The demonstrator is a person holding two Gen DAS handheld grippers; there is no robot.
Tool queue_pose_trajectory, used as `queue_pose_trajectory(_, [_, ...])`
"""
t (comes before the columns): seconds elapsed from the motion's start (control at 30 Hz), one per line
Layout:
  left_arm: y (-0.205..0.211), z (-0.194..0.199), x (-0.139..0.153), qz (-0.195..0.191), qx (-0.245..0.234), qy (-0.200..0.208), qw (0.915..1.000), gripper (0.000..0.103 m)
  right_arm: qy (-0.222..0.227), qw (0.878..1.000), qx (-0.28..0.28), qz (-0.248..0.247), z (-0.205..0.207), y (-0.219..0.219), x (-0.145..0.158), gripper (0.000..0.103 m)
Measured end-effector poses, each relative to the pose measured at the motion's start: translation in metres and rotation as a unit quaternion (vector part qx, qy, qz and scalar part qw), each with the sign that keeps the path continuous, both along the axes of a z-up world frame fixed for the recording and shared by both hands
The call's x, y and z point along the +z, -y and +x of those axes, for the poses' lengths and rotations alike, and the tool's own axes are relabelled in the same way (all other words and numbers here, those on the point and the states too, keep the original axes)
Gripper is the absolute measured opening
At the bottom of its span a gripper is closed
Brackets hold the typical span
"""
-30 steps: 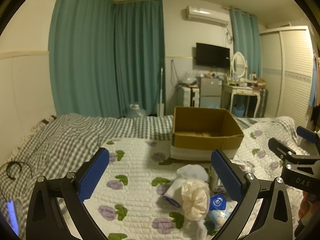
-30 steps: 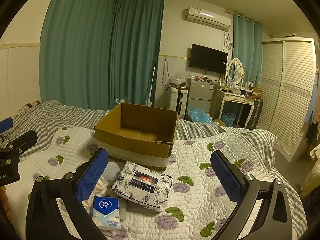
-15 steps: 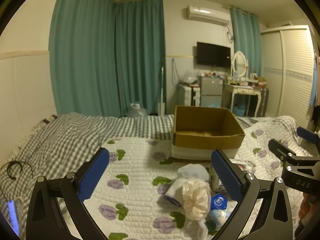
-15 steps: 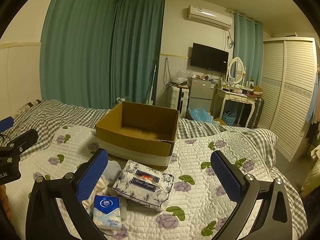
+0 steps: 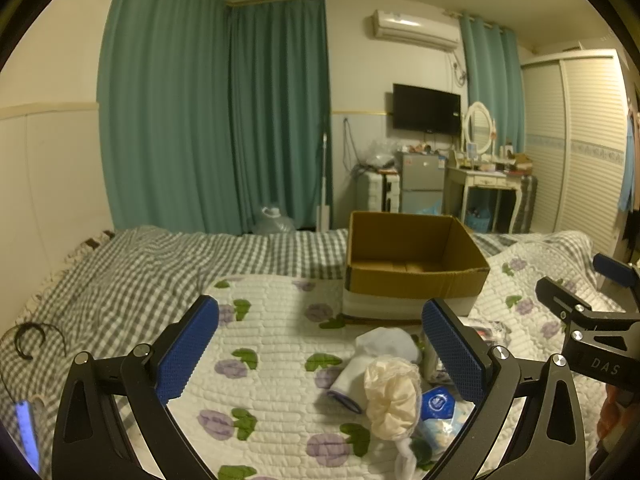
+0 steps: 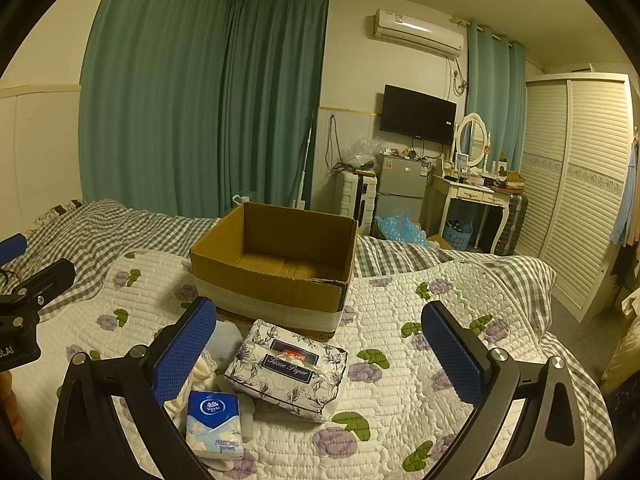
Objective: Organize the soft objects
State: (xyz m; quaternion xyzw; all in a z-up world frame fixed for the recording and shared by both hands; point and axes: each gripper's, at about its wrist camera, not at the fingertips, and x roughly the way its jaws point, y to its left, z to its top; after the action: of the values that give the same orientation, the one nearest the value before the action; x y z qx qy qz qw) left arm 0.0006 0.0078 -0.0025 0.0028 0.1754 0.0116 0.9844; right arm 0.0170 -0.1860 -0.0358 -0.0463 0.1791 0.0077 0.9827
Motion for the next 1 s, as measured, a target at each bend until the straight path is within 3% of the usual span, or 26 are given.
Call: queue_pose_trajectory(1.0, [0.000, -0.009, 0.010, -0.010, -0.007, 0.010, 0.9999, 0.103, 0.005, 1.000, 0.000, -0.001, -0.002, -0.003, 0.004, 0.103])
